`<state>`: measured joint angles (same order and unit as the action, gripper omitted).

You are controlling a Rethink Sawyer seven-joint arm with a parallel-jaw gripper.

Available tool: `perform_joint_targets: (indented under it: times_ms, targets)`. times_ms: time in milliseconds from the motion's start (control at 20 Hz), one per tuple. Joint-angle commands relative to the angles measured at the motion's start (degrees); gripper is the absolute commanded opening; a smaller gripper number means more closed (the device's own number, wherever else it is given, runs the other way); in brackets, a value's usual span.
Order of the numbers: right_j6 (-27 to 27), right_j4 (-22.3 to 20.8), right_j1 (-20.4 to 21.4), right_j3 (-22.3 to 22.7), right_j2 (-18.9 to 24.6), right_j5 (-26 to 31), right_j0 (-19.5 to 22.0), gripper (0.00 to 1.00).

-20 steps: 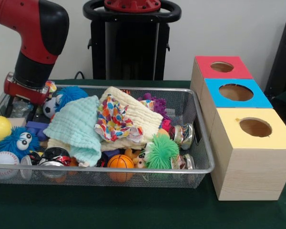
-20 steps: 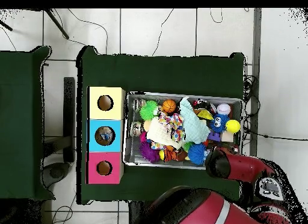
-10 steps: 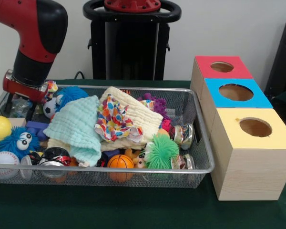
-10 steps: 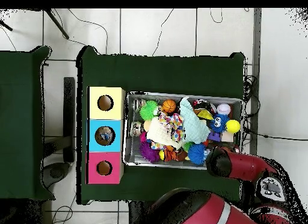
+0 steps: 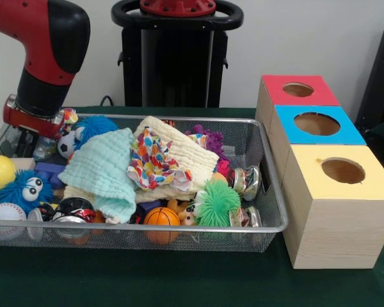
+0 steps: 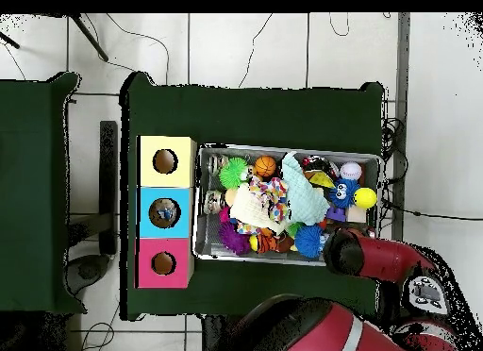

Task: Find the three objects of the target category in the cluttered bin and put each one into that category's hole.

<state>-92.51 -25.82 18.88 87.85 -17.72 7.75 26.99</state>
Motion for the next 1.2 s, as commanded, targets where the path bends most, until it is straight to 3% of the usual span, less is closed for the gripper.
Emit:
perform_joint_targets:
  times_ms: [50, 450, 700, 750, 1200]
  targets:
    - [5.35, -4.44, -3.12, 0.83, 5.67, 11.89, 1.96, 0.0]
    - [4.86, -4.94, -2.87, 0.96, 6.43, 10.7, 2.59, 0.0]
    - [0.91, -4.91, -2.89, 1.07, 6.29, 4.8, 2.46, 0.0]
    - [0.62, -4.67, -2.85, 1.21, 6.16, 5.06, 2.39, 1.0]
    - [0.88, -5.48, -2.09, 2.3, 6.53, 5.2, 3.04, 1.0]
